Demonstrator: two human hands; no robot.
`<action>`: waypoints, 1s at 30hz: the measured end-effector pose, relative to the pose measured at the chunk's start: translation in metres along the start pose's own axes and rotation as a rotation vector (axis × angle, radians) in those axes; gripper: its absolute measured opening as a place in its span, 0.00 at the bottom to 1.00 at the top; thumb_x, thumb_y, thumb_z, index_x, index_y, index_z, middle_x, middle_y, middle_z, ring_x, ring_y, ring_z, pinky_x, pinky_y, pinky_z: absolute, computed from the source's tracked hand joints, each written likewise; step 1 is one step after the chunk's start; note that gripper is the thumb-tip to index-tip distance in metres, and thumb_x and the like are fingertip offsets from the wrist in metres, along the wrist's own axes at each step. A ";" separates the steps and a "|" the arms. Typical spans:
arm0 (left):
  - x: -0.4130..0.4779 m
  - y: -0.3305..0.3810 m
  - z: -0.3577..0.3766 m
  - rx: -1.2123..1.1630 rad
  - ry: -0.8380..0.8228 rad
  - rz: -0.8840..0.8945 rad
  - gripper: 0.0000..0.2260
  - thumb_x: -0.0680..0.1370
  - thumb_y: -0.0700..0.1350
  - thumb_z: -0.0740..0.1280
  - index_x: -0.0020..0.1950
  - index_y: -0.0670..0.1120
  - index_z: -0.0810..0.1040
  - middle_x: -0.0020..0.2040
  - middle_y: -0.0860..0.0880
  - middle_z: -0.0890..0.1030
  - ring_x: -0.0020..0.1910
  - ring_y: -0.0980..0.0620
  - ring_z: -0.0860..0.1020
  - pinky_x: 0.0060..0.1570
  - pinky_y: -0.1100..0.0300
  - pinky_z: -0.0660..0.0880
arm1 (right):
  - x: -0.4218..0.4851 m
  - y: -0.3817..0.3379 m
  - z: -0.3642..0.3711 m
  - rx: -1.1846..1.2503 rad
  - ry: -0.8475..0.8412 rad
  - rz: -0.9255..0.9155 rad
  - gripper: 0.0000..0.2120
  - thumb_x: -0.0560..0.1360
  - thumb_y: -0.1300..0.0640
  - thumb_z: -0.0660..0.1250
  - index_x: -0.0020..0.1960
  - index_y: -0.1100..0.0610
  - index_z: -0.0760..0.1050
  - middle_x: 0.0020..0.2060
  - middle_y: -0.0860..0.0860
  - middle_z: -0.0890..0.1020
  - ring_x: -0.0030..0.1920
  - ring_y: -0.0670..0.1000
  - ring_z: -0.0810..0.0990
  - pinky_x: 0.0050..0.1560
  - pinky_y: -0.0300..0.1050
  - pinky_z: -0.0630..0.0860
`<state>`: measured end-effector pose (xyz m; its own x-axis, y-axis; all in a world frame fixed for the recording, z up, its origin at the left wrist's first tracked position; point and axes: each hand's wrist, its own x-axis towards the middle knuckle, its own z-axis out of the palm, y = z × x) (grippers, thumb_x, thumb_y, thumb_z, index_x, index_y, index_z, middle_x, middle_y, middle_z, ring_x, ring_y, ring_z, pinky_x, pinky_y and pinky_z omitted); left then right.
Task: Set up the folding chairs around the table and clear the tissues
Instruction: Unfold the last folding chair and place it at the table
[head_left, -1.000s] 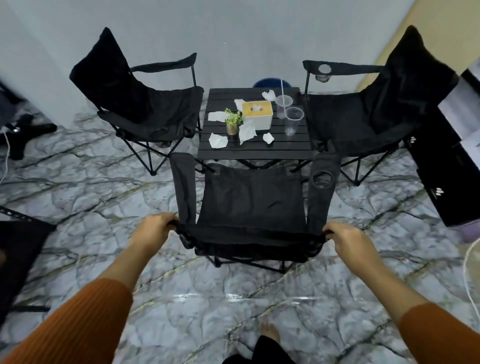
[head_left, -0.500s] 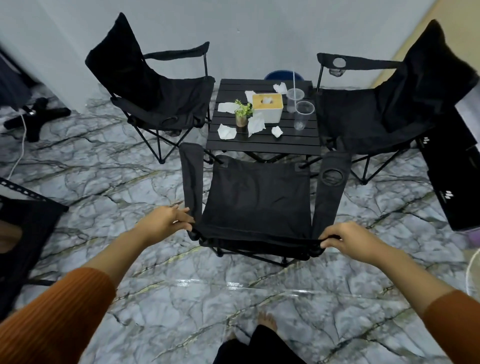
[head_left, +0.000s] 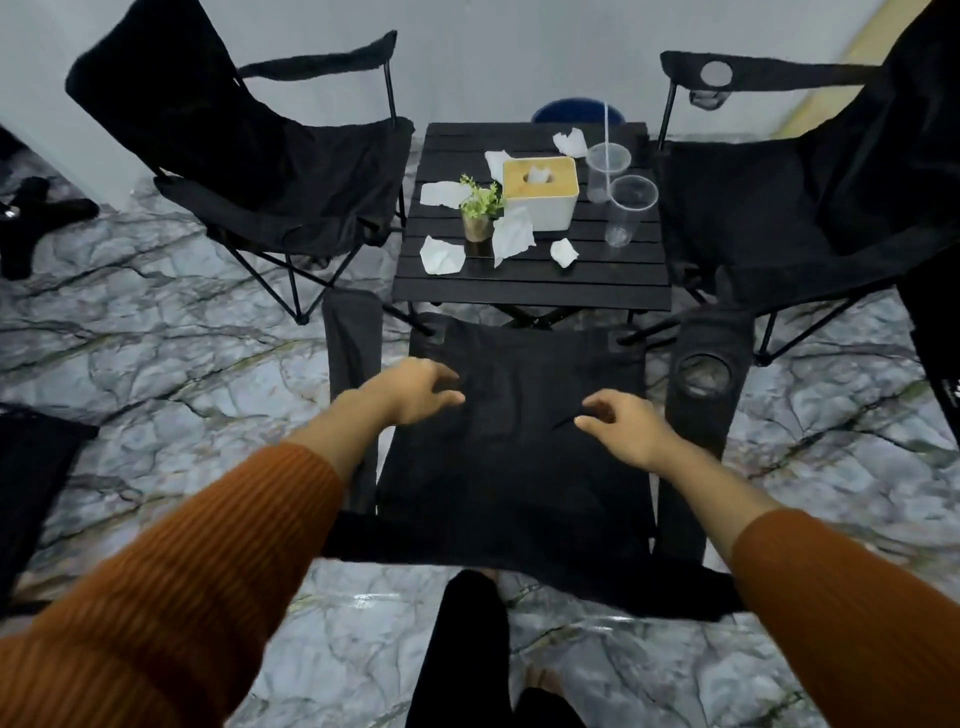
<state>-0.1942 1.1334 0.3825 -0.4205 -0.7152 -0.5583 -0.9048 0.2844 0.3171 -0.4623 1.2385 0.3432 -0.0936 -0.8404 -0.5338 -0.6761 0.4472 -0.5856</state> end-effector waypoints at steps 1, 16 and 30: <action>0.029 -0.003 0.016 0.034 -0.045 -0.005 0.25 0.80 0.55 0.62 0.75 0.46 0.65 0.75 0.44 0.66 0.74 0.45 0.65 0.71 0.51 0.64 | 0.023 0.009 0.018 -0.039 -0.014 0.031 0.23 0.76 0.47 0.66 0.68 0.54 0.70 0.66 0.54 0.74 0.65 0.55 0.73 0.65 0.52 0.72; 0.273 -0.107 0.207 0.467 -0.003 0.008 0.41 0.76 0.70 0.46 0.76 0.48 0.29 0.76 0.51 0.28 0.75 0.48 0.29 0.74 0.41 0.32 | 0.233 0.124 0.166 -0.591 -0.131 0.133 0.44 0.73 0.28 0.49 0.74 0.47 0.27 0.71 0.44 0.25 0.74 0.51 0.27 0.72 0.69 0.34; 0.205 -0.125 0.229 0.266 -0.172 0.008 0.35 0.78 0.68 0.46 0.78 0.52 0.36 0.78 0.51 0.33 0.77 0.48 0.32 0.75 0.41 0.36 | 0.193 0.122 0.192 -0.552 -0.270 0.214 0.45 0.71 0.26 0.45 0.75 0.48 0.28 0.74 0.46 0.29 0.75 0.50 0.29 0.70 0.70 0.32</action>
<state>-0.1825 1.0967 0.0529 -0.4127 -0.6002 -0.6851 -0.8778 0.4629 0.1233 -0.4224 1.1895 0.0522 -0.1293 -0.6113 -0.7808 -0.9459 0.3123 -0.0878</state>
